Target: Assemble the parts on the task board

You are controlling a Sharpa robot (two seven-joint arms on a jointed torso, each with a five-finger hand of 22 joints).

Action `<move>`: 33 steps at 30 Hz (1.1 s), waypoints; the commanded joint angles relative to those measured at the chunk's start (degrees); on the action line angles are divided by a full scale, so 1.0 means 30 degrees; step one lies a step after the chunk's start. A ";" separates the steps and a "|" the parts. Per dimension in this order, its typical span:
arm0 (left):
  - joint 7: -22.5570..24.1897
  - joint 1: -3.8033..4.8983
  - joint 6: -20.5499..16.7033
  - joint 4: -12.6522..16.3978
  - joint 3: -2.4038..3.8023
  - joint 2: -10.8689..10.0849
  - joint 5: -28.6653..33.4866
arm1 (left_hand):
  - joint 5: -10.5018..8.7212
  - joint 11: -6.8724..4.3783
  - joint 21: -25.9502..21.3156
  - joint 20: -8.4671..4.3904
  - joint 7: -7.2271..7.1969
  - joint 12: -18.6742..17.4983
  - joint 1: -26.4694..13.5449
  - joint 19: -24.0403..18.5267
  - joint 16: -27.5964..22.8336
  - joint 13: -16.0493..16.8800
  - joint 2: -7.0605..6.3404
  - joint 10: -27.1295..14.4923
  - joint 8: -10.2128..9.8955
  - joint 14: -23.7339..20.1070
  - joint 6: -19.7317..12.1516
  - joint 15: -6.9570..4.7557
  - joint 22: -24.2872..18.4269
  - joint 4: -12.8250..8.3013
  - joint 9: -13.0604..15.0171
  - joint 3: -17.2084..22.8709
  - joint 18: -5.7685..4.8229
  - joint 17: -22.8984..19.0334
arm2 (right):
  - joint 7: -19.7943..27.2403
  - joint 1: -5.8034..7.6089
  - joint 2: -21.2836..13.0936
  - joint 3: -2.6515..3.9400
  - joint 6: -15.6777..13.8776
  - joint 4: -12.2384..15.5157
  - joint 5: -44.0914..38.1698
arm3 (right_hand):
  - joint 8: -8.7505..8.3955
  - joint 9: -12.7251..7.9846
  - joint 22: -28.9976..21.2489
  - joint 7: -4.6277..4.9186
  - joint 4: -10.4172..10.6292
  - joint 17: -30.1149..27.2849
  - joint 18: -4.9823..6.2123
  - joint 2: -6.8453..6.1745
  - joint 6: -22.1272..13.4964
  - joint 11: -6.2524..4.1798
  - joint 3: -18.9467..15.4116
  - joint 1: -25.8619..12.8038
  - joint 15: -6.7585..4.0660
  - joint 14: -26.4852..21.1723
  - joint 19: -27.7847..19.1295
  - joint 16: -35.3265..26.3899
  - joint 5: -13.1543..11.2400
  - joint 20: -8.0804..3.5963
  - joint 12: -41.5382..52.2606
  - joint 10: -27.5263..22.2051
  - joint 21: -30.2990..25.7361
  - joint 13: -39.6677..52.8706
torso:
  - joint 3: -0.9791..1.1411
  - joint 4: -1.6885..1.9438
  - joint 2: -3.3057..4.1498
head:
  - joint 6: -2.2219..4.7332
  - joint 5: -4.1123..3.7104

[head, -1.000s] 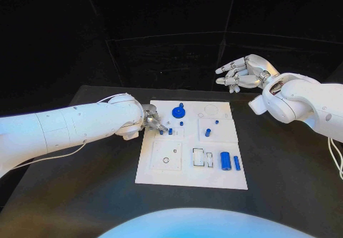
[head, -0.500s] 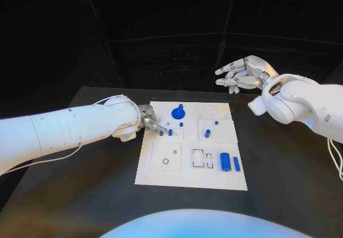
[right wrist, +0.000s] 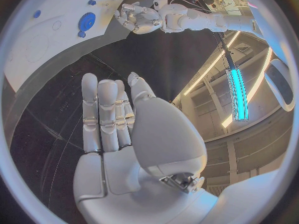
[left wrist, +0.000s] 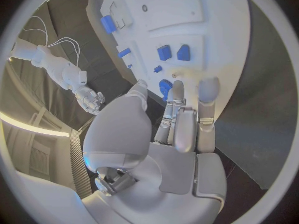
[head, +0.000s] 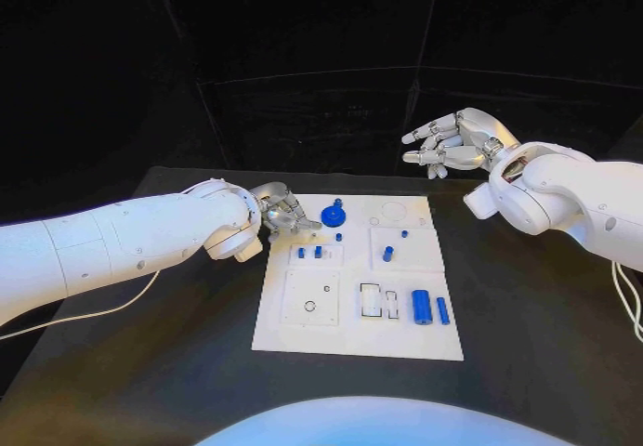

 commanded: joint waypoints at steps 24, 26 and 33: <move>0.7670 -0.0342 0.0571 -0.3543 0.0015 0.3658 -1.1725 | 0.0023 0.0438 0.1897 0.0278 -0.0084 -0.6148 0.3702 0.3113 0.1745 -0.6947 -0.0454 -0.0480 -0.3365 0.1384 0.2888 0.0217 0.2523 -0.3691 -0.4590 0.2708 -0.0502 0.1268 | 0.0165 0.0039 0.0160 0.0011 -0.0023 0.0090 -0.0135 | 0.0128 -0.0029 -0.0037 -0.0037 0.0124 0.0018 0.0135 0.0074 -0.0160 -0.0009 0.0060 -0.0113 0.0044 0.0099 0.0135 -0.0161 0.0102 0.0004 0.0120 -0.0186 -0.0152 -0.0076 | -0.0036 -0.0199 0.0095 | 0.0231 -0.0288; 0.7545 -0.0362 0.0679 -0.3767 0.0019 0.3876 -1.1999 | 0.0024 0.0418 0.2035 0.0253 -0.0104 -0.6219 0.3660 0.3245 0.1790 -0.7055 -0.0438 -0.0390 -0.3430 0.1448 0.2963 0.0196 0.2668 -0.3737 -0.4660 0.2719 -0.0524 0.1313 | 0.0164 0.0040 0.0175 0.0011 -0.0024 0.0098 -0.0137 | 0.0128 -0.0029 -0.0037 -0.0037 0.0124 0.0018 0.0135 0.0074 -0.0160 -0.0009 0.0060 -0.0113 0.0044 0.0099 0.0135 -0.0161 0.0102 0.0004 0.0120 -0.0186 -0.0152 -0.0076 | -0.0025 -0.0214 0.0093 | 0.0219 -0.0299; 0.7171 -0.0405 0.1081 -0.4385 0.0028 0.4357 -1.2570 | 0.0026 0.0342 0.2546 0.0160 -0.0143 -0.6399 0.3559 0.3675 0.1685 -0.7342 -0.0378 0.0054 -0.3588 0.1496 0.3277 0.0110 0.3246 -0.3876 -0.4835 0.2810 -0.0623 0.0970 | 0.0158 0.0041 0.0181 0.0011 -0.0047 0.0123 -0.0141 | 0.0128 -0.0029 -0.0037 -0.0037 0.0124 0.0018 0.0135 0.0074 -0.0160 -0.0009 0.0060 -0.0113 0.0044 0.0099 0.0135 -0.0161 0.0102 0.0004 0.0120 -0.0186 -0.0152 -0.0076 | -0.0026 -0.0224 0.0099 | 0.0221 -0.0327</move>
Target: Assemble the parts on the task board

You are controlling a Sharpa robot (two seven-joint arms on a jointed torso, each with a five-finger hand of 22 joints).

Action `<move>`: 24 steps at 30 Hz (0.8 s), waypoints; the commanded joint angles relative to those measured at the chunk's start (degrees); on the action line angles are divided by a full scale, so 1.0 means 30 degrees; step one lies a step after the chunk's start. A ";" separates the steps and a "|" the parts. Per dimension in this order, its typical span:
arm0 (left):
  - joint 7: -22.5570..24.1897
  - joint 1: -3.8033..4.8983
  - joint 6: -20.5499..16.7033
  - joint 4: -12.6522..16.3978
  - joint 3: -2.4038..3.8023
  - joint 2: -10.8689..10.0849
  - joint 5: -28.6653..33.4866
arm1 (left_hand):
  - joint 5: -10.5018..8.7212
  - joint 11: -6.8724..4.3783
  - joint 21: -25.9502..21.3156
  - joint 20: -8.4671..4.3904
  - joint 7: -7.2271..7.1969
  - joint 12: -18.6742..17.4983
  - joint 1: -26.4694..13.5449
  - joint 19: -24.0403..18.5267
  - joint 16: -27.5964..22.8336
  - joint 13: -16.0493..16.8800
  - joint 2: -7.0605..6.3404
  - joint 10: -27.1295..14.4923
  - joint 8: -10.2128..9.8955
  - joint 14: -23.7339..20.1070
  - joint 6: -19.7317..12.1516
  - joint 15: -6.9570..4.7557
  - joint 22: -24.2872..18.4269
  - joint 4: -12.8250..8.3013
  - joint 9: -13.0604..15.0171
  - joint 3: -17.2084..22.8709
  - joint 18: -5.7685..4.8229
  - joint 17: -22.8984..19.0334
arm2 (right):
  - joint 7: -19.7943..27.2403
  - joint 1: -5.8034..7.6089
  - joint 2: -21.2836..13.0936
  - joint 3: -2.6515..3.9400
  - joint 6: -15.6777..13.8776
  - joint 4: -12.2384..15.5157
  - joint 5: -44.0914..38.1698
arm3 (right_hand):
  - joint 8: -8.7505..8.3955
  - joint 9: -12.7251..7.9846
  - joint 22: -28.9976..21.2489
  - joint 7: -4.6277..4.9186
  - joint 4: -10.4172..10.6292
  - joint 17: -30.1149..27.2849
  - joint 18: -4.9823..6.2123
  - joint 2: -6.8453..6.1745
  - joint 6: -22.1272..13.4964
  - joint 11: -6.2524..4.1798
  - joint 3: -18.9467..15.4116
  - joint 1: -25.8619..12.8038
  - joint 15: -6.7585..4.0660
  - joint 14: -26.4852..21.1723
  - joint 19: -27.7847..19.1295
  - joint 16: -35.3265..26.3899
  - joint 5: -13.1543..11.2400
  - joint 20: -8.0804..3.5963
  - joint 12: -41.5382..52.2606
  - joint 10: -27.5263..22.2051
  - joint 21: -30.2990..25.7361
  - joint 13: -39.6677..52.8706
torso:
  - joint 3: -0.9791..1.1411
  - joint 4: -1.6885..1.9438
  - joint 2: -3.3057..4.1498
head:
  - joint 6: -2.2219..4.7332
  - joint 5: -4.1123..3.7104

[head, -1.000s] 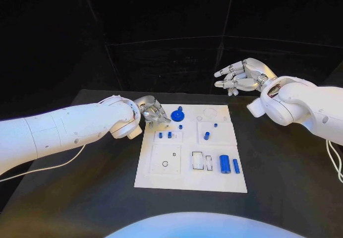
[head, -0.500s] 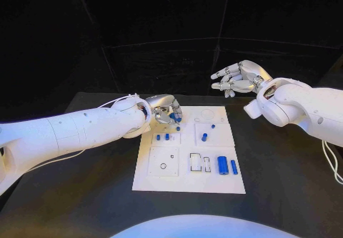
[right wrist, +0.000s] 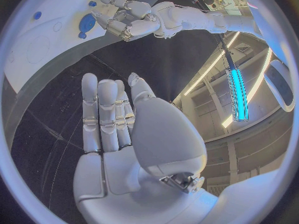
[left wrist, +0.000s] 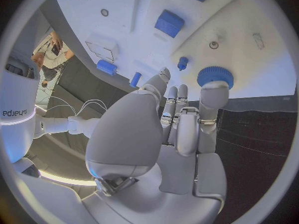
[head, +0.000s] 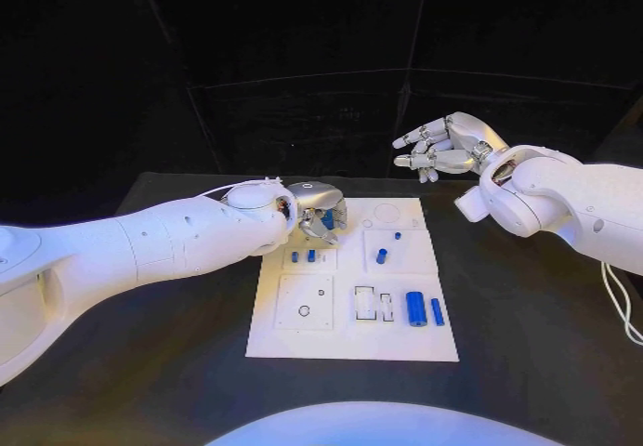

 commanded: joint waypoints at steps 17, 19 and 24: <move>-0.0656 -0.0169 0.1587 -0.1275 0.0034 0.0851 -0.1606 | 0.0068 -0.0181 0.0873 -0.0133 -0.0155 -0.0673 -0.0112 0.0670 -0.0136 -0.0527 0.0297 0.1195 -0.0307 0.0569 0.0856 -0.0239 0.1068 -0.0453 -0.0274 0.0736 -0.0512 -0.0600 | 0.0158 0.0042 0.0103 0.0012 -0.0042 0.0053 -0.0064 | 0.0128 -0.0028 -0.0023 -0.0037 0.0008 0.0018 0.0135 -0.0003 -0.0160 -0.0010 0.0066 -0.0037 0.0044 0.0099 0.0135 -0.0093 0.0103 0.0005 0.0120 -0.0187 -0.0078 -0.0019 | 0.0006 0.0035 -0.0020 | -0.0083 -0.0105; -0.0710 -0.0184 0.1701 -0.1366 0.0035 0.0901 -0.1663 | 0.0068 -0.0187 0.0935 -0.0143 -0.0155 -0.0740 -0.0128 0.0700 -0.0146 -0.0561 0.0285 0.1262 -0.0338 0.0567 0.0897 -0.0244 0.1149 -0.0478 -0.0297 0.0810 -0.0527 -0.0645 | 0.0160 0.0042 0.0118 0.0012 -0.0038 0.0046 -0.0064 | 0.0128 -0.0028 -0.0023 -0.0037 0.0008 0.0018 0.0135 -0.0003 -0.0160 -0.0010 0.0066 -0.0037 0.0044 0.0099 0.0135 -0.0093 0.0103 0.0005 0.0120 -0.0187 -0.0078 -0.0019 | 0.0007 0.0041 -0.0023 | -0.0086 -0.0087; -0.0775 -0.0214 0.1889 -0.1558 0.0037 0.0992 -0.1729 | 0.0080 -0.0188 0.1009 -0.0158 -0.0142 -0.0933 -0.0155 0.0745 -0.0137 -0.0634 0.0275 0.1415 -0.0432 0.0575 0.0986 -0.0254 0.1255 -0.0552 -0.0361 0.1045 -0.0550 -0.0681 | 0.0163 0.0042 0.0138 0.0012 -0.0034 0.0039 -0.0064 | 0.0128 -0.0028 -0.0023 -0.0037 0.0008 0.0018 0.0135 -0.0003 -0.0160 -0.0010 0.0066 -0.0037 0.0044 0.0099 0.0135 -0.0093 0.0103 0.0005 0.0120 -0.0187 -0.0078 -0.0019 | -0.0006 0.0017 -0.0004 | -0.0103 -0.0096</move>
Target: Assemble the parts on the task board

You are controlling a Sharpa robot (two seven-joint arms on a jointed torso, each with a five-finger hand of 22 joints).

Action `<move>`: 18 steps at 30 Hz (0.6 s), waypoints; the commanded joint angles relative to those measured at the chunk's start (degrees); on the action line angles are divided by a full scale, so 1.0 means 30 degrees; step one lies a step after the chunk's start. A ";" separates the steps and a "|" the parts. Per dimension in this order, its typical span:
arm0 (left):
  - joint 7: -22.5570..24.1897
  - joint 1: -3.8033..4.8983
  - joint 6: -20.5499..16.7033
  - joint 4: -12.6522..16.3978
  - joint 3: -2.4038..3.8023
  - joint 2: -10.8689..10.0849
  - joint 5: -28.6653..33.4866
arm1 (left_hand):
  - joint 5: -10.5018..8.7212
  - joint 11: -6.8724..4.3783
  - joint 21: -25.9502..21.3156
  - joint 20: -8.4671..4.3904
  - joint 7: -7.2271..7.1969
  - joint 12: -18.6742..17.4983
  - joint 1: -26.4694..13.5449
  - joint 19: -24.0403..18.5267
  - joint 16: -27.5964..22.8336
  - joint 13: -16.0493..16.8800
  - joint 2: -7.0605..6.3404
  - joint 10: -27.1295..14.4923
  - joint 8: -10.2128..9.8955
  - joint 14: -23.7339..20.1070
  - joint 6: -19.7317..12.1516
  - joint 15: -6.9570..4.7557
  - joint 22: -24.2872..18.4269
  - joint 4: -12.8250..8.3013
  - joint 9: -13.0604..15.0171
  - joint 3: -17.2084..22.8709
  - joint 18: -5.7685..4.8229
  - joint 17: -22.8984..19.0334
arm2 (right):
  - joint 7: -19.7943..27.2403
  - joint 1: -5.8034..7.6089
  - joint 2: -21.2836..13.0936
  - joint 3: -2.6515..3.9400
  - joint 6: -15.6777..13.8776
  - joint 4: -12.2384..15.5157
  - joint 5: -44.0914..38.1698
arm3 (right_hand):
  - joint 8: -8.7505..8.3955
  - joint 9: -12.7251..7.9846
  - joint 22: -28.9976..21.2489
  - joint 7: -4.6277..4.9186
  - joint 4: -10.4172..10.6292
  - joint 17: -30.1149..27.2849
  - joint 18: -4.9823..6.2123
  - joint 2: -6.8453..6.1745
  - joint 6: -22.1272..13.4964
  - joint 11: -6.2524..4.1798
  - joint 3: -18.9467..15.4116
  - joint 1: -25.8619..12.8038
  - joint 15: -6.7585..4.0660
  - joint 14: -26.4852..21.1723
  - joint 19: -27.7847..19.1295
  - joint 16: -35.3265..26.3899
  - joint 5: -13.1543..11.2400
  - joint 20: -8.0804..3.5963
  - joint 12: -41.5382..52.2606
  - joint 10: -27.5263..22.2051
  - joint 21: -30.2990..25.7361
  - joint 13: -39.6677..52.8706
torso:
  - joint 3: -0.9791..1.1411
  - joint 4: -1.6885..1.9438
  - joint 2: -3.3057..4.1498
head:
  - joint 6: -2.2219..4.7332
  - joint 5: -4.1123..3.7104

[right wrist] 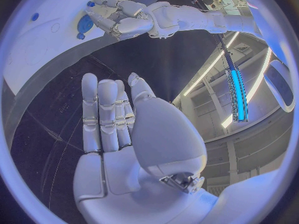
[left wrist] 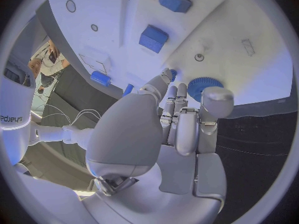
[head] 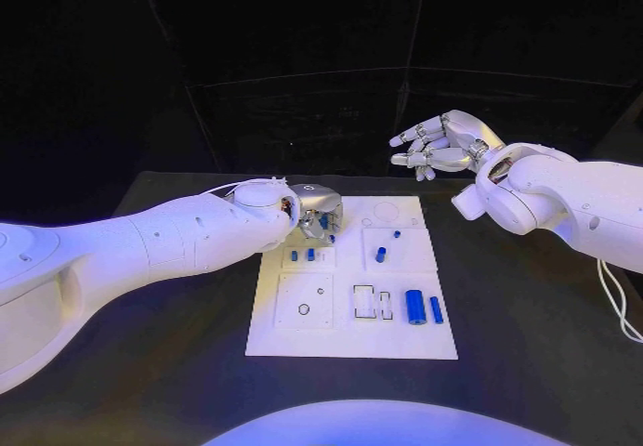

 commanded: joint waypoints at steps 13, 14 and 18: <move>0.0036 -0.0115 0.0747 -0.0193 0.0022 0.0215 -0.0354 | 0.0072 -0.0084 0.0587 -0.0043 -0.0069 -0.0655 -0.0316 0.0337 -0.0053 -0.0052 0.0097 0.0796 -0.0405 0.0586 0.0460 -0.0169 0.0631 -0.0174 -0.0213 0.0950 -0.0365 -0.0210 | 0.0178 0.0041 0.0049 0.0013 -0.0023 0.0045 -0.0039 | 0.0128 -0.0028 -0.0026 -0.0037 0.0009 0.0018 0.0135 -0.0002 -0.0160 -0.0010 0.0067 -0.0037 0.0044 0.0099 0.0135 -0.0099 0.0103 0.0005 0.0121 -0.0187 -0.0078 -0.0022 | 0.0009 0.0018 -0.0007 | -0.0059 -0.0036; 0.0039 -0.0124 0.0764 -0.0198 0.0022 0.0224 -0.0354 | 0.0068 -0.0089 0.0620 -0.0050 -0.0072 -0.0721 -0.0364 0.0348 -0.0045 -0.0051 0.0068 0.0858 -0.0439 0.0588 0.0483 -0.0174 0.0678 -0.0187 -0.0233 0.1026 -0.0372 -0.0213 | 0.0179 0.0041 0.0051 0.0013 -0.0022 0.0044 -0.0039 | 0.0128 -0.0028 -0.0026 -0.0037 0.0009 0.0018 0.0135 -0.0002 -0.0160 -0.0010 0.0067 -0.0037 0.0044 0.0099 0.0135 -0.0099 0.0103 0.0005 0.0121 -0.0187 -0.0078 -0.0022 | 0.0006 0.0016 -0.0008 | -0.0065 -0.0037; 0.0006 -0.0157 0.0818 -0.0251 0.0022 0.0259 -0.0355 | 0.0067 -0.0099 0.0685 -0.0057 -0.0077 -0.0812 -0.0430 0.0368 -0.0039 -0.0047 0.0063 0.0973 -0.0483 0.0587 0.0539 -0.0188 0.0767 -0.0201 -0.0257 0.1165 -0.0389 -0.0237 | 0.0181 0.0041 0.0053 0.0014 -0.0022 0.0051 -0.0039 | 0.0128 -0.0028 -0.0026 -0.0037 0.0009 0.0018 0.0135 -0.0002 -0.0160 -0.0010 0.0067 -0.0037 0.0044 0.0099 0.0135 -0.0099 0.0103 0.0005 0.0121 -0.0187 -0.0078 -0.0022 | 0.0013 0.0005 -0.0006 | -0.0046 -0.0017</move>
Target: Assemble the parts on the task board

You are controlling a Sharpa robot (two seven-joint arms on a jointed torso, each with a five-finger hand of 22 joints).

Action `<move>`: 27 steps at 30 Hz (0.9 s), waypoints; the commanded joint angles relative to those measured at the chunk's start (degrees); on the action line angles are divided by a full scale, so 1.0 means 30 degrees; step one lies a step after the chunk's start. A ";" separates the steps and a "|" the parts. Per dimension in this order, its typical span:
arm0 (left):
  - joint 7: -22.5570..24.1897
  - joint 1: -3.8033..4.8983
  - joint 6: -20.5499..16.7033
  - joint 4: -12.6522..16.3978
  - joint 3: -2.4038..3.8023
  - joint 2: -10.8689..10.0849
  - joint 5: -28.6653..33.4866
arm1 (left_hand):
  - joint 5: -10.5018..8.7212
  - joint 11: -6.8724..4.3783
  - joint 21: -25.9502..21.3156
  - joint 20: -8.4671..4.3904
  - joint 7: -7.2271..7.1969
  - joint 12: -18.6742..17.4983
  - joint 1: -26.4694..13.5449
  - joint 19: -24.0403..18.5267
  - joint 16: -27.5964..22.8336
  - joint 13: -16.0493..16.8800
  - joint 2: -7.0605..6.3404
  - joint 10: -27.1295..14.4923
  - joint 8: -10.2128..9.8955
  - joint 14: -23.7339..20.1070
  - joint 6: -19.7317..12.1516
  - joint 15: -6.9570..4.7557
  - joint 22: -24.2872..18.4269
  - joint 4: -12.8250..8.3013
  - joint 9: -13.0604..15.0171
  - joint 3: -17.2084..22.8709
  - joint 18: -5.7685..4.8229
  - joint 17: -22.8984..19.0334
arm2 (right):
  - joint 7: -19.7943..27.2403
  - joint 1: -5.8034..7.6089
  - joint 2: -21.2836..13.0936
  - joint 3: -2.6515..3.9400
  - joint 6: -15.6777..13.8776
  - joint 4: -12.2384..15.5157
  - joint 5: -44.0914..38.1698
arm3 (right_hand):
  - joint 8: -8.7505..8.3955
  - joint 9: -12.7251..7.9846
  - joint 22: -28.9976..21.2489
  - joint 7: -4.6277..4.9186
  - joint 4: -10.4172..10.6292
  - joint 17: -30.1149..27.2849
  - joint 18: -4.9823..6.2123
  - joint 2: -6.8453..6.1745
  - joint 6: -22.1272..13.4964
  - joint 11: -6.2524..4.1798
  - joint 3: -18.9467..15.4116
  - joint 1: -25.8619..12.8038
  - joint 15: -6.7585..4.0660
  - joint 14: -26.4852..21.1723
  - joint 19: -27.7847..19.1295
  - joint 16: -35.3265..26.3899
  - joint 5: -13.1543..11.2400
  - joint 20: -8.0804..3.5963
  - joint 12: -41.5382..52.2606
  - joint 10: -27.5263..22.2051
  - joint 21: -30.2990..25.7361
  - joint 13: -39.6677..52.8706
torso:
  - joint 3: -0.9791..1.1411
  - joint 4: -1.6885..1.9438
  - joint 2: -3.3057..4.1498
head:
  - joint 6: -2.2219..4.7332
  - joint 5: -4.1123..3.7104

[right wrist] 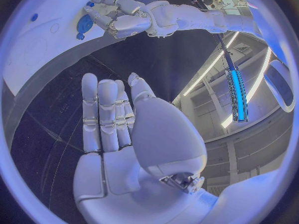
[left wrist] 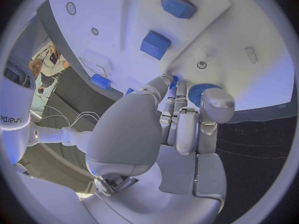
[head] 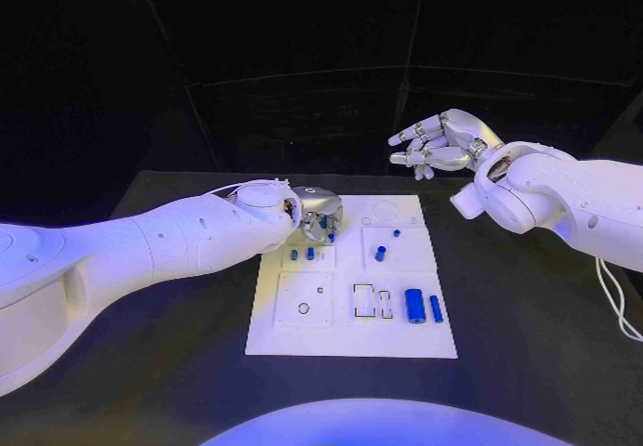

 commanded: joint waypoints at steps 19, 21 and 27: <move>0.0033 -0.0058 -0.0863 -0.0114 0.0024 0.0026 -0.0143 | 0.0052 -0.0219 0.0954 -0.0166 -0.0011 -0.1067 -0.0189 0.0375 0.0100 0.0101 0.0507 0.1882 -0.0346 0.0524 0.1261 -0.0303 0.1208 -0.0929 -0.0162 0.2935 -0.0578 -0.0131 | 0.0204 0.0043 0.0017 0.0013 -0.0036 0.0071 -0.0036 | 0.0143 -0.0027 -0.0001 -0.0030 0.0004 0.0082 0.0132 0.0044 -0.0153 -0.0006 0.0121 0.0016 0.0040 0.0123 0.0169 -0.0081 0.0111 0.0000 0.0141 -0.0196 -0.0074 -0.0061 | -0.0001 0.0007 -0.0012 | 0.0097 -0.0025; 0.0118 -0.0057 -0.1079 -0.0001 0.0033 -0.0066 -0.0138 | 0.0044 -0.0231 0.0967 -0.0171 -0.0009 -0.1155 -0.0263 0.0367 0.0104 0.0106 0.0469 0.1967 -0.0369 0.0520 0.1324 -0.0300 0.1234 -0.1021 -0.0166 0.3104 -0.0576 -0.0154 | 0.0210 0.0043 0.0020 0.0013 -0.0036 0.0066 -0.0036 | 0.0143 -0.0027 -0.0001 -0.0030 0.0004 0.0082 0.0132 0.0044 -0.0153 -0.0006 0.0121 0.0016 0.0040 0.0123 0.0169 -0.0081 0.0111 0.0000 0.0141 -0.0196 -0.0074 -0.0061 | -0.0002 0.0011 -0.0019 | 0.0120 -0.0049; 0.0280 -0.0043 -0.1523 0.0777 0.0603 -0.0610 0.0116 | 0.0025 -0.0227 0.1018 -0.0172 -0.0002 -0.1295 -0.0454 0.0369 0.0113 0.0105 0.0374 0.2048 -0.0419 0.0516 0.1377 -0.0296 0.1312 -0.1097 -0.0180 0.3270 -0.0584 -0.0179 | 0.0225 0.0042 0.0021 0.0013 -0.0031 0.0025 -0.0036 | 0.0143 -0.0027 -0.0001 -0.0030 0.0004 0.0082 0.0132 0.0044 -0.0153 -0.0006 0.0121 0.0016 0.0040 0.0123 0.0169 -0.0081 0.0111 0.0000 0.0141 -0.0196 -0.0074 -0.0061 | 0.0013 0.0031 -0.0038 | 0.0180 -0.0082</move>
